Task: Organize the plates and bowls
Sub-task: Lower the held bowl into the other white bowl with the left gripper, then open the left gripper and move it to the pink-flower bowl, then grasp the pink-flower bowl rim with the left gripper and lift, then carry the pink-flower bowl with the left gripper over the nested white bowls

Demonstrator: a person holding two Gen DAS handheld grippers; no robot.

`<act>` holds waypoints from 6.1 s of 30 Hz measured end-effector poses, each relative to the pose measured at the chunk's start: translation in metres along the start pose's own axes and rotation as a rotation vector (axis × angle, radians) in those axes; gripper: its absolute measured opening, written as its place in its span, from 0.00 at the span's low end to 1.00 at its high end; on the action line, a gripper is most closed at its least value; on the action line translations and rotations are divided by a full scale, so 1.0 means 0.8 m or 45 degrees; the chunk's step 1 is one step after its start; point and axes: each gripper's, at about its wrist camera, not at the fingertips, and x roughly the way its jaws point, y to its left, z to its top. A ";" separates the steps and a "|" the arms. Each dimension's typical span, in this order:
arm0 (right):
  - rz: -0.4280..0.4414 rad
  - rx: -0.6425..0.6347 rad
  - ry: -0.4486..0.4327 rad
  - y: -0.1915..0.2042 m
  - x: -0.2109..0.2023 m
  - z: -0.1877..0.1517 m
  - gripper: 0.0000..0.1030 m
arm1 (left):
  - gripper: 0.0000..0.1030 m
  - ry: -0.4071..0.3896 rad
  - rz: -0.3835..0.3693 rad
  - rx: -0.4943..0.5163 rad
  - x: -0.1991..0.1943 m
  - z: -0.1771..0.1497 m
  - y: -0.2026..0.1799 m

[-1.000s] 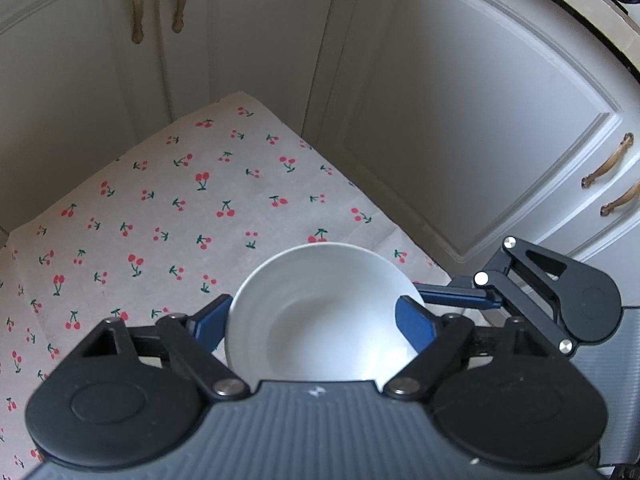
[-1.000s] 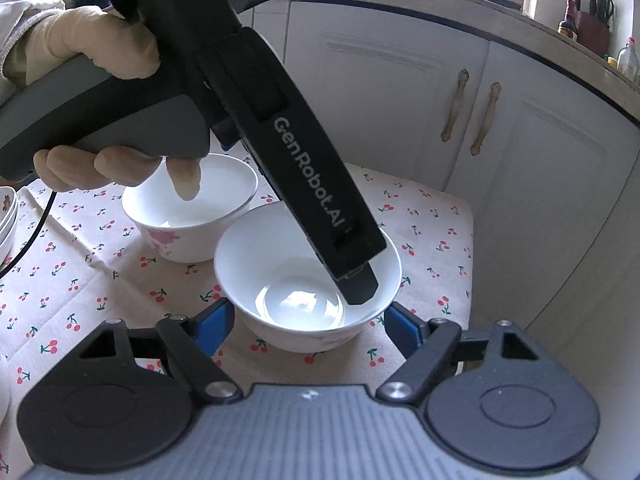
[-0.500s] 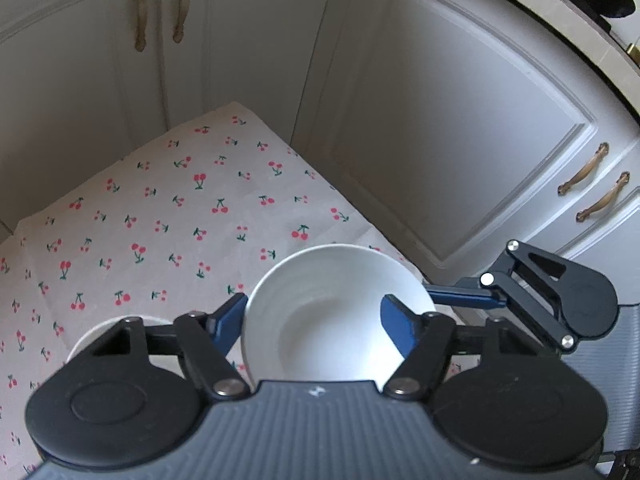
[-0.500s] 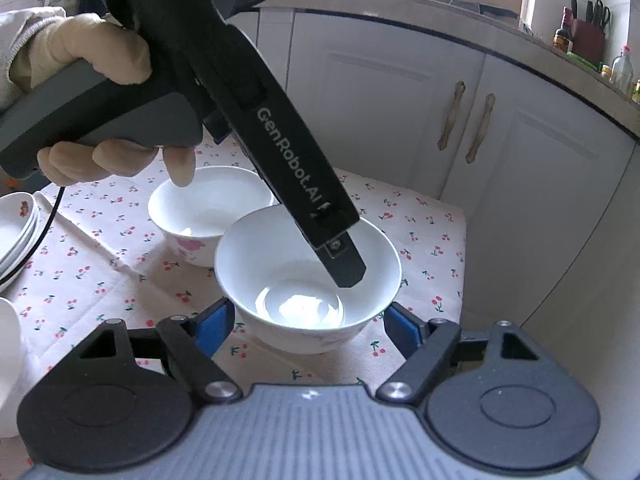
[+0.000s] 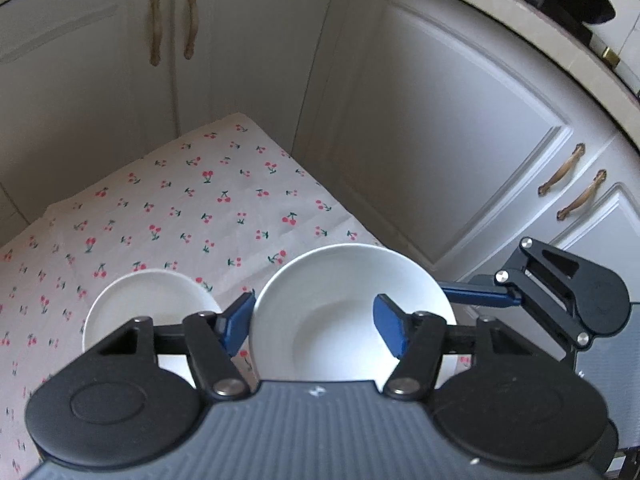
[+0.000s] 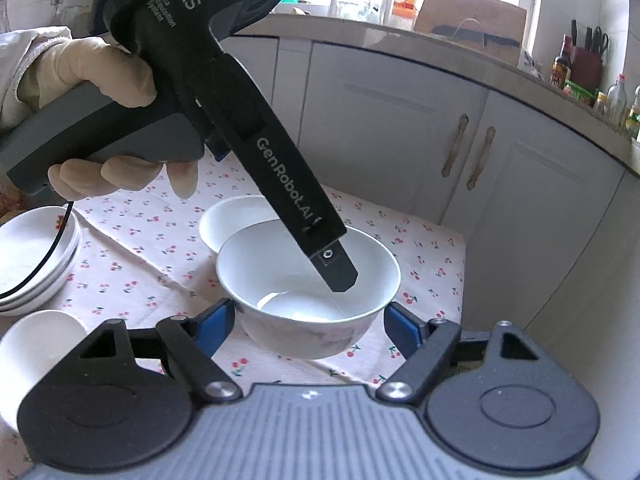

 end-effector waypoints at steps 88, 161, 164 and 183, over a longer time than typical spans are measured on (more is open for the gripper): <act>0.282 -0.001 0.147 0.190 -0.058 -0.061 1.00 | 0.91 -0.044 0.070 -0.088 -0.107 -0.244 -0.014; 0.186 -0.081 0.216 0.048 0.129 0.061 0.75 | 0.54 -0.034 0.065 -0.220 -0.017 -0.046 0.137; 0.184 -0.090 0.209 0.054 0.112 0.062 0.75 | 0.54 -0.045 0.071 -0.211 -0.033 -0.052 0.125; 0.164 -0.123 0.150 0.083 0.027 0.065 0.75 | 0.55 -0.111 0.096 -0.155 -0.109 -0.066 0.063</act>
